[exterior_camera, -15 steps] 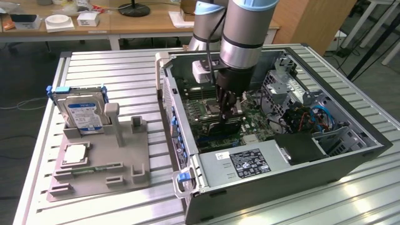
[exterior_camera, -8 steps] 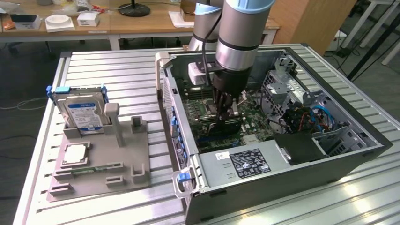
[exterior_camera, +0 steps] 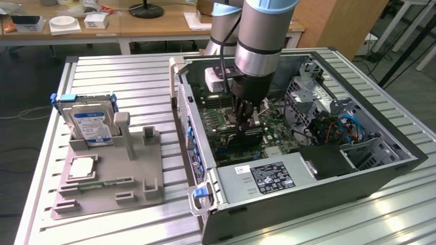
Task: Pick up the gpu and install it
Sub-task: 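Press down on the gpu until it lock into place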
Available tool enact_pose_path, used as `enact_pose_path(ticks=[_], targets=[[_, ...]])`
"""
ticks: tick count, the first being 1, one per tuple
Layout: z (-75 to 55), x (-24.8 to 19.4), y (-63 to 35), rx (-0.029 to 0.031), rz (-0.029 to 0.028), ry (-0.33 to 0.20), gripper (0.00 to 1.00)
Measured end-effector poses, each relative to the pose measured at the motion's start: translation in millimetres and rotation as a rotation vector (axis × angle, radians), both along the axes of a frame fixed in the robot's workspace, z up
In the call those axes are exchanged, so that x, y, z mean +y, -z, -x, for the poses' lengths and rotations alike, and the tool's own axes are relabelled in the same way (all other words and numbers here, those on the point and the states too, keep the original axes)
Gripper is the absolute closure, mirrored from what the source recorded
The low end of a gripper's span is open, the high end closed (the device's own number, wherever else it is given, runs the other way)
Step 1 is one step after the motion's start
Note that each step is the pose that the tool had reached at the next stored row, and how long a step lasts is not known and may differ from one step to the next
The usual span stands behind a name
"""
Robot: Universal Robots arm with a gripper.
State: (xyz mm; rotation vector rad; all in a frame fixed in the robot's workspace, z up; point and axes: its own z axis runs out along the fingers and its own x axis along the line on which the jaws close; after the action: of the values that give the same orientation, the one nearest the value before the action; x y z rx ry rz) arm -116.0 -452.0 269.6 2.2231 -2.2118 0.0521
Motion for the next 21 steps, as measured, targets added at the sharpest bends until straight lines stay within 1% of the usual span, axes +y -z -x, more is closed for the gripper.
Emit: enact_pose_path(ticks=[2,4,7,12,15,18,20,21], targets=[[0.4,0.0,-3.7,-0.0004,0.0000,0.000,0.89],[4.3,0.0,-4.3,-0.0055,0.0000,0.000,0.89],[11.2,0.0,-5.5,-0.0058,0.0001,0.000,0.89],[17.0,0.0,-13.2,-0.0059,0.0001,0.000,0.89],[20.6,-0.1,-14.0,-0.0058,0.0002,0.000,0.89],[28.0,-0.1,-14.4,-0.0065,0.0004,0.000,0.89],[33.5,0.0,-14.3,-0.0067,0.0016,0.000,0.89],[35.0,0.0,-14.4,-0.0067,0.0032,0.000,0.89]])
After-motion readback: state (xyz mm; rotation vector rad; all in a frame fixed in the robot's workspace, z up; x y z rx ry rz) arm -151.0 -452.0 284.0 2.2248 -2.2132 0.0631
